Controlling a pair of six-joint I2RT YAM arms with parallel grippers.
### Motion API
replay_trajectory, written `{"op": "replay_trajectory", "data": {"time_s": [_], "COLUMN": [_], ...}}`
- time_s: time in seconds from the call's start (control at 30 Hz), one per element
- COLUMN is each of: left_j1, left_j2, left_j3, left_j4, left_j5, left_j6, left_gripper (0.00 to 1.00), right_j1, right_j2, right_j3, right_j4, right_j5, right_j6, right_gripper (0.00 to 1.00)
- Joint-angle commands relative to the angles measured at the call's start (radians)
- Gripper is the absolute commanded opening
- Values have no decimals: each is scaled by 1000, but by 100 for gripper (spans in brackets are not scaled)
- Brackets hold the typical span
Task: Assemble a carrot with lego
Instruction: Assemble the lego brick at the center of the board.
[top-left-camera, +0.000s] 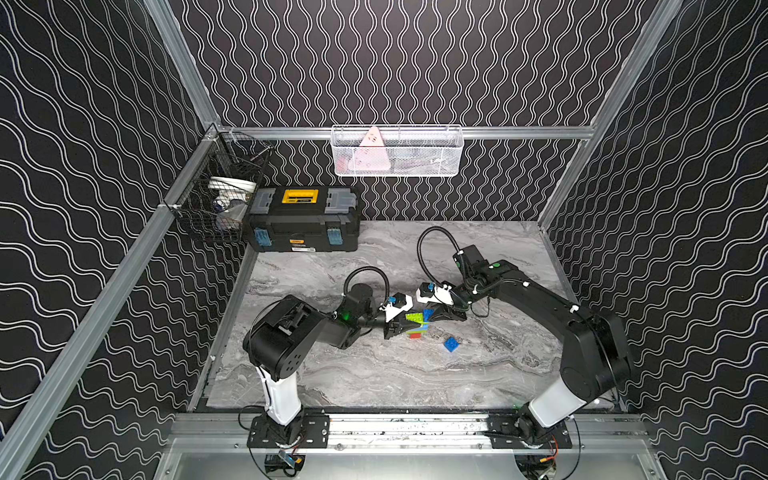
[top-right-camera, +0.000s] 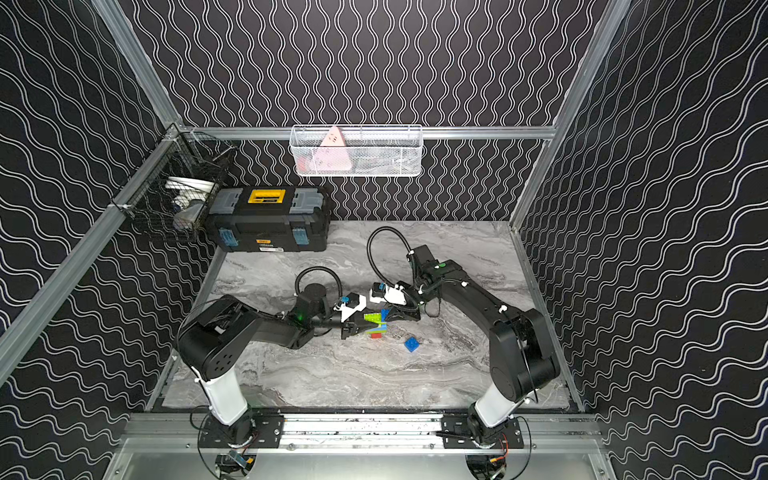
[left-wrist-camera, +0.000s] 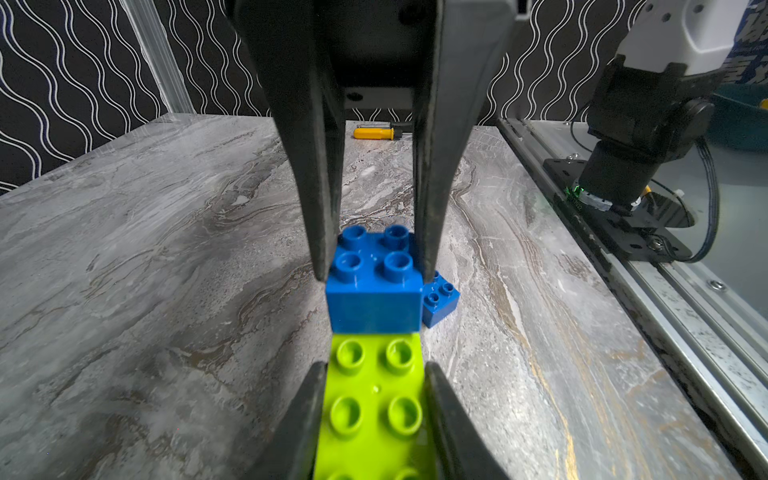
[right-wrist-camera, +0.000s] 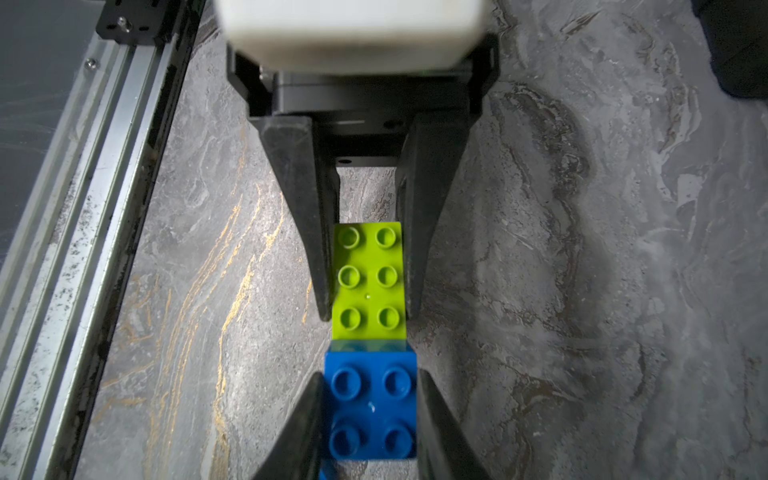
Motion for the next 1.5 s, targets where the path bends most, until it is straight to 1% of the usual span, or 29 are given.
{"op": "replay_trajectory", "data": {"time_s": [0.0, 0.2, 0.37, 0.4, 0.47, 0.53, 0.63, 0.67, 0.7, 0.77, 0.83, 0.87, 0.9, 0.93, 0.97, 1.0, 1.03, 1.07, 1.1, 1.13, 1.17, 1.23, 1.33, 1.37, 1.47], "left_j1": [-2, -2, -2, -1, -1, -2, -2, -2, -2, -2, -3, -7, -11, -23, -33, -45, -65, -82, -103, -123, -131, -132, -134, -134, -133], "left_j2": [3, 6, 10, 9, 8, 10, 10, 10, 10, 8, 3, 3, -2, -7, -11, -16, -22, -32, -47, -61, -74, -92, -95, -94, -70], "left_j3": [3, 3, 3, 3, 3, 3, 4, 6, 7, 10, 13, 18, 22, 24, 28, 27, 15, 8, 0, -5, 1, 9, -27, -29, -62], "left_j4": [-52, -40, -26, -27, -30, -37, -35, -35, -33, -23, -18, -20, -26, -34, -51, -57, -46, -47, -49, -47, -69, -100, -24, -17, 70], "left_j5": [1, -1, 1, 2, 3, 2, -2, -4, -5, -13, -36, -67, -121, -197, -240, -296, -368, -418, -487, -578, -642, -718, -661, -639, -597], "left_j6": [13, 0, -16, -12, -10, -7, -12, -18, -27, -51, -69, -81, -91, -103, -102, -97, -90, -77, -69, -83, -112, -190, -265, -291, -363], "left_gripper": [0, 0, 0, 0, 0, 0, 0, 1, 2, 3, 4, 6, 8, 9, 9, 9, 9, 9, 9, 10, 9, 8, 11, 12, 18], "right_j1": [20, 45, 52, 52, 52, 49, 26, 19, 13, 2, -5, -6, -6, -6, -6, -6, -6, -6, -35, -39, -45, -64, -65, -65, -64], "right_j2": [16, 21, 29, 26, 0, -61, -149, -170, -193, -242, -320, -356, -405, -455, -497, -542, -581, -608, -631, -654, -669, -676, -647, -637, -631], "right_j3": [3, 7, -19, -24, -36, -57, -69, -64, -60, -72, -137, -171, -236, -296, -338, -366, -365, -351, -345, -338, -327, -294, -247, -231, -237], "right_j4": [-61, -89, -74, -67, -22, 67, 176, 193, 206, 237, 297, 349, 456, 585, 674, 728, 702, 628, 542, 432, 341, 195, 60, 22, 26], "right_j5": [69, 138, 147, 147, 136, 95, 35, 22, 8, -15, -17, 3, 59, 153, 250, 390, 529, 635, 741, 862, 917, 936, 955, 965, 970], "right_j6": [-10, -11, 0, 2, 24, 63, 117, 134, 155, 207, 303, 385, 544, 743, 926, 1118, 1320, 1427, 1565, 1719, 1832, 1924, 2067, 2092, 2093], "right_gripper": [23, 24, 24, 25, 35, 46, 57, 97, 100, 100, 100, 100, 100, 100, 100, 100, 100, 100, 100, 100, 100, 100, 100, 100, 100]}}
